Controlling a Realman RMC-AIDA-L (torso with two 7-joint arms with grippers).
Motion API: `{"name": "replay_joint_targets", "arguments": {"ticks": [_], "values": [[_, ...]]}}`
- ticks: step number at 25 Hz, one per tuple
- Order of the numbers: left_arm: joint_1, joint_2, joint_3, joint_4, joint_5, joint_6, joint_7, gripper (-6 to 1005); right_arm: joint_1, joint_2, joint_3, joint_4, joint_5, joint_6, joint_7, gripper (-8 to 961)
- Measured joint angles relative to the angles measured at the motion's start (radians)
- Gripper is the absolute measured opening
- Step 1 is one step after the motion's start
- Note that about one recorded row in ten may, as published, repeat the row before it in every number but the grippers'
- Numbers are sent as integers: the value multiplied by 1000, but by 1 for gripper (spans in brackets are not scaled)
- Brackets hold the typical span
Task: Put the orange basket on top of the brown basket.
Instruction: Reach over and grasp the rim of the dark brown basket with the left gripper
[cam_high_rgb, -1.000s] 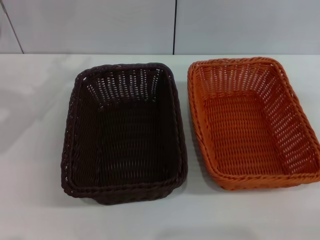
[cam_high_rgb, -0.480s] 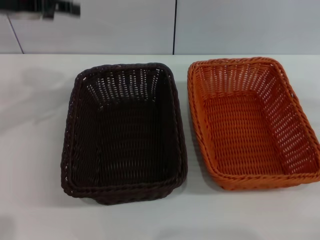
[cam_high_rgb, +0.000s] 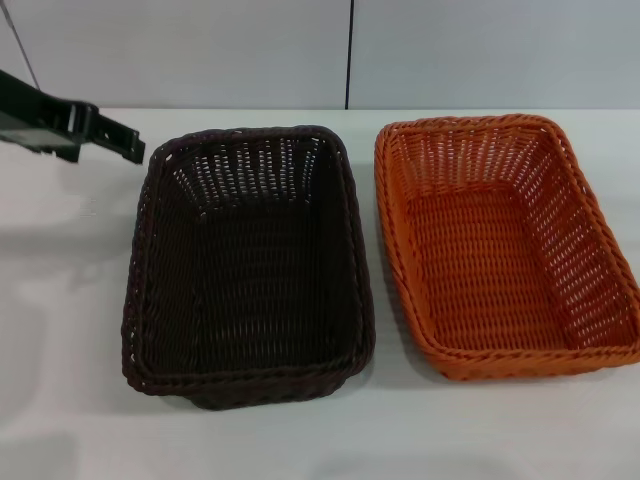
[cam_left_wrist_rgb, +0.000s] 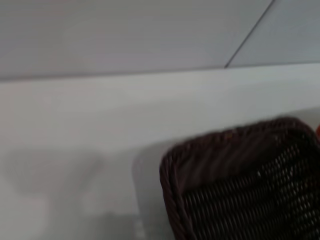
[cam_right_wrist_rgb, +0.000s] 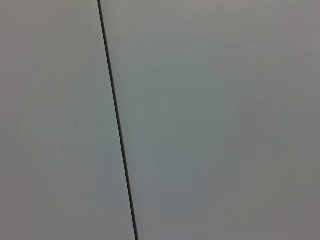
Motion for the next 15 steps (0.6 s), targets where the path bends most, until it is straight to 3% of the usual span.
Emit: {"name": "replay_joint_targets", "arguments": {"ticks": [1,2,4,6,7,9,15], "values": [[0,-16,0,-14,28,-24,-19,861,1,-3,0,1,0,0,0,556],[0,-16,0,-14,28,-24,-19,861,2,-6,0,4,0,0,0,556],[11,-57,0,-23,53,-43,-53,861,5,-14,3,12,0,0,0,556],[11,-57,0,-23,53,-43,-53,861,9,-21,9,20,0,0,-1,556],[19,-85,0,-18,74,-38,-59,861,11,-23,10,22,0,0,-1,556],[24,-110,0,-9,108,-24,-60,861,15,-26,12,27,0,0,-1,556],[36,-128,0,20,120,7,-60,862,20,-33,12,38,0,-3,-1,556]]}}
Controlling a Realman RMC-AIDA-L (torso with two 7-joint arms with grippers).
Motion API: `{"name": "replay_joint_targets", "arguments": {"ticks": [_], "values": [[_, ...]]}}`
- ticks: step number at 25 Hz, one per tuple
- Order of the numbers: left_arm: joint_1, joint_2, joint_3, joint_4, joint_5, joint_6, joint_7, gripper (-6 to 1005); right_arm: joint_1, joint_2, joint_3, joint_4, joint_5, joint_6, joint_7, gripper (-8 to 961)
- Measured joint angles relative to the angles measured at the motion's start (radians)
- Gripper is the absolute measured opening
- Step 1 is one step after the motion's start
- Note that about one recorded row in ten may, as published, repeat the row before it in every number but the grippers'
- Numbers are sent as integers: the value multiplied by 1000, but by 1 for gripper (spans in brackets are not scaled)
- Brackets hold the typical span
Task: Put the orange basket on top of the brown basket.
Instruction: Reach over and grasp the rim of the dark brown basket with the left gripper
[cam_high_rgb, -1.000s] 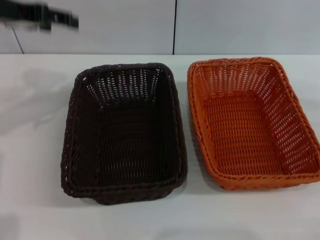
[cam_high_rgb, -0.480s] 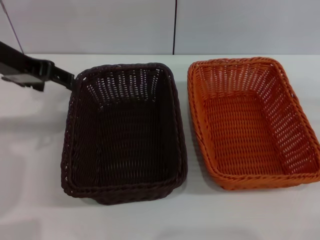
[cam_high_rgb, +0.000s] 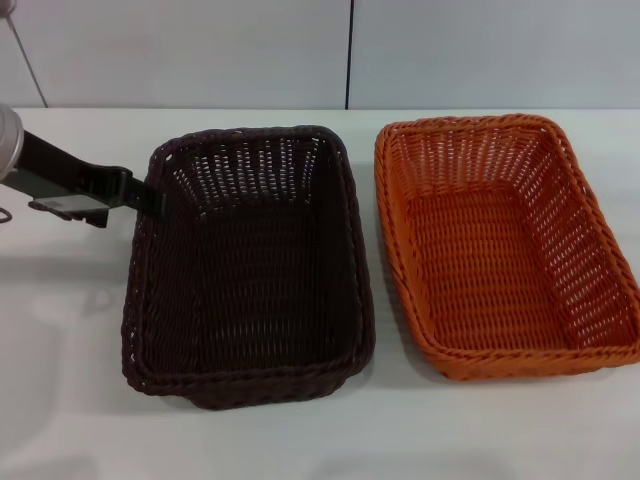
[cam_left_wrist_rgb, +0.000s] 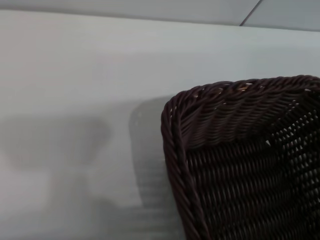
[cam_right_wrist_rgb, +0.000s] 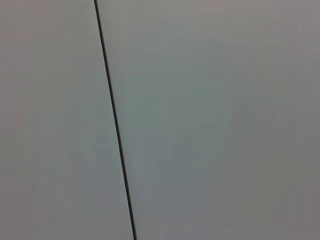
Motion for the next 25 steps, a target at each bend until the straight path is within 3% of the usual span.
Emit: {"name": "replay_joint_targets", "arguments": {"ticks": [10,25], "values": [[11,-1,4,70,3,51,1,861,2,-2,0,10,0,-3,0,556],[-24,-18,13,206,29,149,25,862,5,-2,1,17,0,1,0,556]]}}
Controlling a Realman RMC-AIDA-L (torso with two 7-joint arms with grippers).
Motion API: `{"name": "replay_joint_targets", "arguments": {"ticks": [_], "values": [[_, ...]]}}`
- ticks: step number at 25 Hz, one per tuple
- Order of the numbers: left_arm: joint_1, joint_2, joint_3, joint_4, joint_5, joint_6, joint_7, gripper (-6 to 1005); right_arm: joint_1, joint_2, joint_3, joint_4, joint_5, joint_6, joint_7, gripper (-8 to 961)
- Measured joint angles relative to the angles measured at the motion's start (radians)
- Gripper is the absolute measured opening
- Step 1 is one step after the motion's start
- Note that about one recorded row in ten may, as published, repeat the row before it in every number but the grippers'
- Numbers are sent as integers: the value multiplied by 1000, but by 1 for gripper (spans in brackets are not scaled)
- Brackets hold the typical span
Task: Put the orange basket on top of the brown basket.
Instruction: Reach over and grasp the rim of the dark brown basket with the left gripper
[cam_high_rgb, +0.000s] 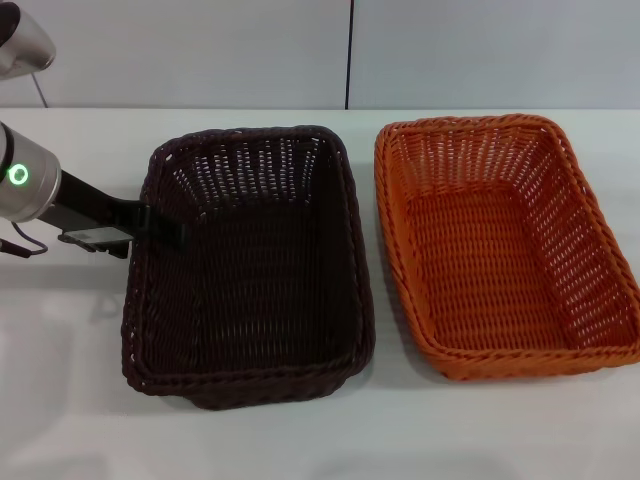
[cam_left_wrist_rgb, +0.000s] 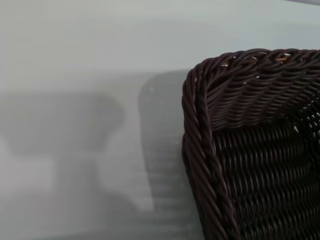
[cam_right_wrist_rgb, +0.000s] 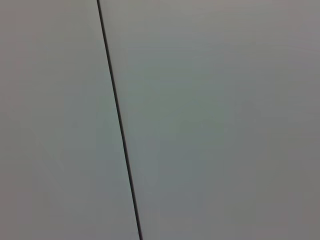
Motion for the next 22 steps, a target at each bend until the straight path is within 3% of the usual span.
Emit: {"name": "replay_joint_targets", "arguments": {"ticks": [8,19,22], "values": [[27,8,-13,-3,3,-2,17,774,0,-1,23,7,0,2,0,556],[28,9,-13,-5,4,5,31,346,2,-4,38,8,0,3,0,555],[27,13,-17,-5,2,5,40,277,3,-5,41,7,0,11,0,555]]}}
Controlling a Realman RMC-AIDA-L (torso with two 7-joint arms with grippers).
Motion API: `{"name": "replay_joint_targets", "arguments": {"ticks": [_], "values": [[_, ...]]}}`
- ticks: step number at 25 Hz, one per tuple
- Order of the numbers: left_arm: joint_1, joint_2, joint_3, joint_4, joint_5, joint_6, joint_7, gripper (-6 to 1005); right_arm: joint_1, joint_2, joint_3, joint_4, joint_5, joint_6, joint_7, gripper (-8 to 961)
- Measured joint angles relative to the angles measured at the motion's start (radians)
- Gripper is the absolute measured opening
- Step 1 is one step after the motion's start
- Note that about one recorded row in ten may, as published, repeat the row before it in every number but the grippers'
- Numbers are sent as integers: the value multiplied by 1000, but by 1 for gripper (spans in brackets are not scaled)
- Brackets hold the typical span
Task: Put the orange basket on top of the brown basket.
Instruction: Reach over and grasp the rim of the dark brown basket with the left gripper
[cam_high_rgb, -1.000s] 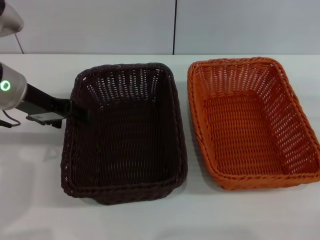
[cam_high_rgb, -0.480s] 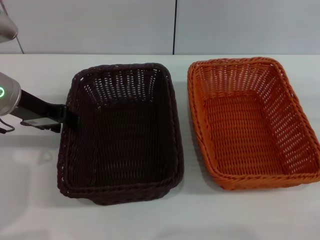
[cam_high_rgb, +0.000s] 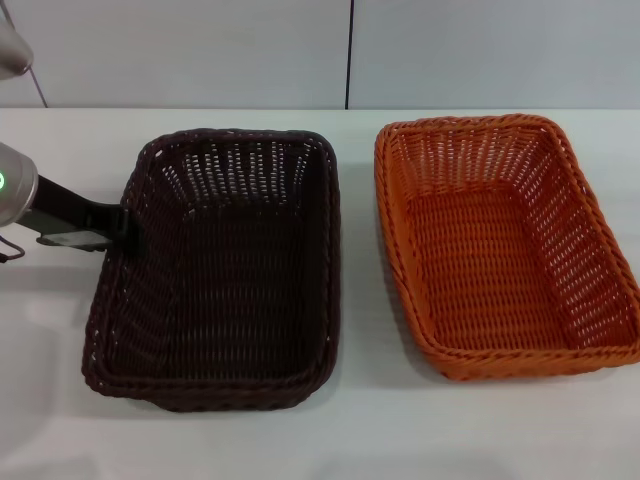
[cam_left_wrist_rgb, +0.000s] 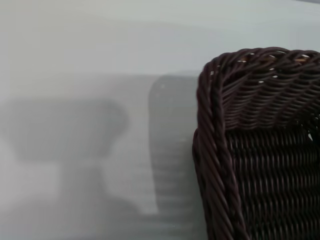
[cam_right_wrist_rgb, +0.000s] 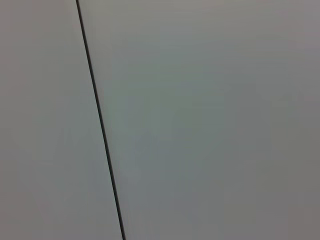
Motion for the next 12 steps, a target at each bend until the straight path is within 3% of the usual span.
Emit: {"name": "replay_joint_targets", "arguments": {"ticks": [3,6,9,12], "values": [[-5,1,-20,0,-1,-6,17,208,2,-1,0,-1,0,2,0,555],[-14,3,-86,-15,-10,-29,66,208,5,-5,0,-2,0,2,0,555],[-14,3,-86,-15,-10,-29,66,207,6,-7,0,-1,0,2,0,555],[-18,33,-166,-125,-46,-120,147,205,7,-8,0,0,0,2,0,555]]}}
